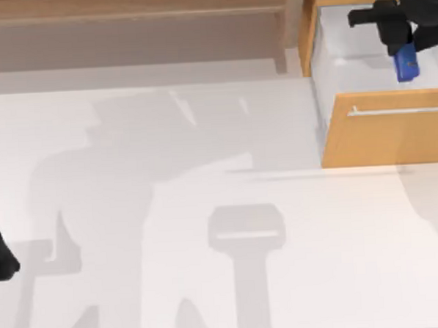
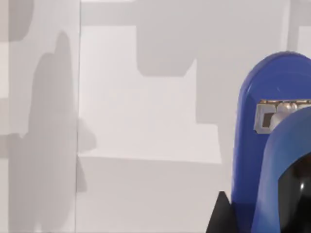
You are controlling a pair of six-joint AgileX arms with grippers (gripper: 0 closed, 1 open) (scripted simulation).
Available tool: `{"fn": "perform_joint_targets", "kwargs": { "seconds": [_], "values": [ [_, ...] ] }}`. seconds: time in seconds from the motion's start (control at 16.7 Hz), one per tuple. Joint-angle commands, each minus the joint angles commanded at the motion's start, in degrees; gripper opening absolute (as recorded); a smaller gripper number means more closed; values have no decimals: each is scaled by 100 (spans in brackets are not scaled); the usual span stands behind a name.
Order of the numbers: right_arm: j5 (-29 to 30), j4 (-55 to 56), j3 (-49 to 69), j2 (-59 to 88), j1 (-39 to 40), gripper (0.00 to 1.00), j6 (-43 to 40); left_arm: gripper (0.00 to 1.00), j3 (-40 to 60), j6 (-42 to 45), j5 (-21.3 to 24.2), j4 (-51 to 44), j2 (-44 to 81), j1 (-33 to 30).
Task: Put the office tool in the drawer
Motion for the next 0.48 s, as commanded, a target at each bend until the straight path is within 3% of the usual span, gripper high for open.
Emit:
{"fn": "perform_joint_targets", "kwargs": {
  "seconds": [0.48],
  "values": [
    [-215, -814, 622, 1348, -227, 0, 150, 100, 0, 0, 0, 0, 0, 0]
  ]
}}
